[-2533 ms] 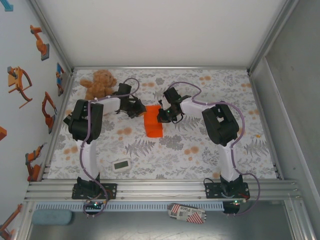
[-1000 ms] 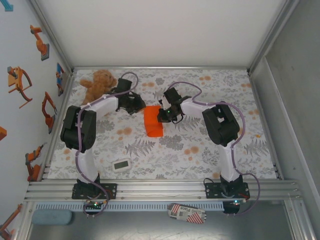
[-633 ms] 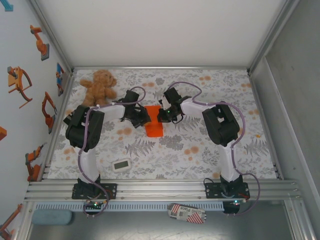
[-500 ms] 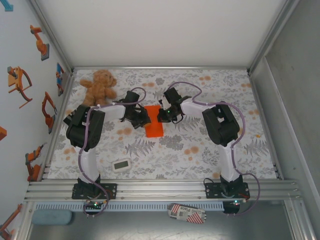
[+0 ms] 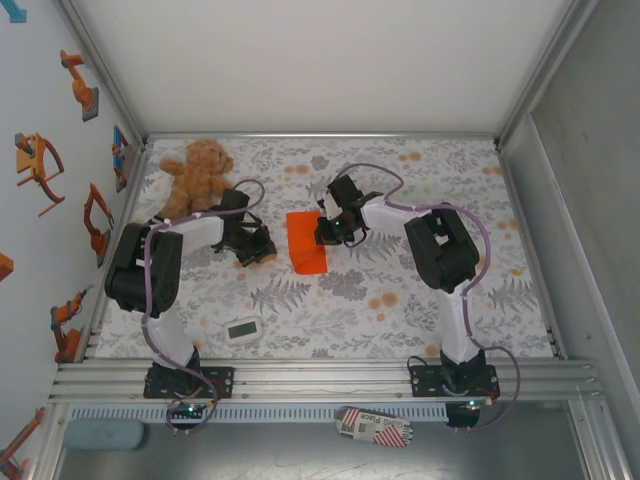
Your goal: Fold a paper plane with a square sheet of paper (pick it up from the middle)
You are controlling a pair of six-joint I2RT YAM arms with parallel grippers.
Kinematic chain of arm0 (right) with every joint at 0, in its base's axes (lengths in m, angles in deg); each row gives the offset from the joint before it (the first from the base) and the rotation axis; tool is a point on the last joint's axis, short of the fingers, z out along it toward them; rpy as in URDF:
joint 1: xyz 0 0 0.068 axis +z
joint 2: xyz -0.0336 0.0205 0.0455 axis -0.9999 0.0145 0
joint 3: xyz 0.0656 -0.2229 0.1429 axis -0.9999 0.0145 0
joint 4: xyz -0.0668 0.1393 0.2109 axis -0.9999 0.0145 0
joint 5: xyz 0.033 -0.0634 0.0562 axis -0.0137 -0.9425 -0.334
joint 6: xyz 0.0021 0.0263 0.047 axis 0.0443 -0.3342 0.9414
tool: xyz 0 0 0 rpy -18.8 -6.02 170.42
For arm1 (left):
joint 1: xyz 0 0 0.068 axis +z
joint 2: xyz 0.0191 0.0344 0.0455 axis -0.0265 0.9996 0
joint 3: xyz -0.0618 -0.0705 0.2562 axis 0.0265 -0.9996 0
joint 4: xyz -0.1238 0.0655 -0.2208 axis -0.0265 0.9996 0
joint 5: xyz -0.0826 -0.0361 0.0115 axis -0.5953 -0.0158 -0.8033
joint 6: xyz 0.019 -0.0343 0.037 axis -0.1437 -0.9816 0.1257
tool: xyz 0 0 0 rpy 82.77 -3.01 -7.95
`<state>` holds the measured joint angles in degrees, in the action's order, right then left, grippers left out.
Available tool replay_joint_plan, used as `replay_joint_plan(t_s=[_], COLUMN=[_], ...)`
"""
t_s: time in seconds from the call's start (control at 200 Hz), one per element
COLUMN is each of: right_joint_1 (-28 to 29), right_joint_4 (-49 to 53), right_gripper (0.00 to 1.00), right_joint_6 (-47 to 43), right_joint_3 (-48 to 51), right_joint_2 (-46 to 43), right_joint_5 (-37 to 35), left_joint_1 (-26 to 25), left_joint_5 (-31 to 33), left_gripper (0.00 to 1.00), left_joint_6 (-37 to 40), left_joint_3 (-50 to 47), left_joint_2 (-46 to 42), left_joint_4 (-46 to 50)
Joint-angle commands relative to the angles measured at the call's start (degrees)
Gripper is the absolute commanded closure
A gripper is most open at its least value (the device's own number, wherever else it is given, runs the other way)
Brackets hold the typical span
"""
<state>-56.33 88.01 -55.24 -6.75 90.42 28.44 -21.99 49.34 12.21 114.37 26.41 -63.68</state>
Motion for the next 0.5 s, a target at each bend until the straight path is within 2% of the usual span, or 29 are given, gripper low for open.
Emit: replay_joint_plan(t_s=[0.0, 0.115, 0.26, 0.491], right_joint_1=[-0.67, -0.67, -0.68, -0.69], right_joint_4=[12.01, 12.01, 11.99, 11.99], right_gripper=[1.00, 1.00, 1.00, 1.00], right_joint_6=[-0.89, -0.73, -0.71, -0.72], right_joint_3=[5.16, 5.16, 5.08, 5.33], right_joint_2=[7.68, 7.89, 7.98, 7.87], right_joint_5=[-14.03, -14.05, -14.11, -14.42], left_joint_1=[-3.41, -6.81, -8.53, -8.04], left_joint_5=[-2.48, -2.83, -3.52, -2.69], left_gripper=[0.95, 0.95, 0.96, 0.96], left_joint_6=[-2.39, -5.24, -6.87, -5.13], left_joint_3=[2.90, 6.01, 8.97, 3.16], left_joint_2=[-2.15, 2.12, 8.47, 9.29], left_joint_4=[-1.07, -4.82, -6.39, -5.54])
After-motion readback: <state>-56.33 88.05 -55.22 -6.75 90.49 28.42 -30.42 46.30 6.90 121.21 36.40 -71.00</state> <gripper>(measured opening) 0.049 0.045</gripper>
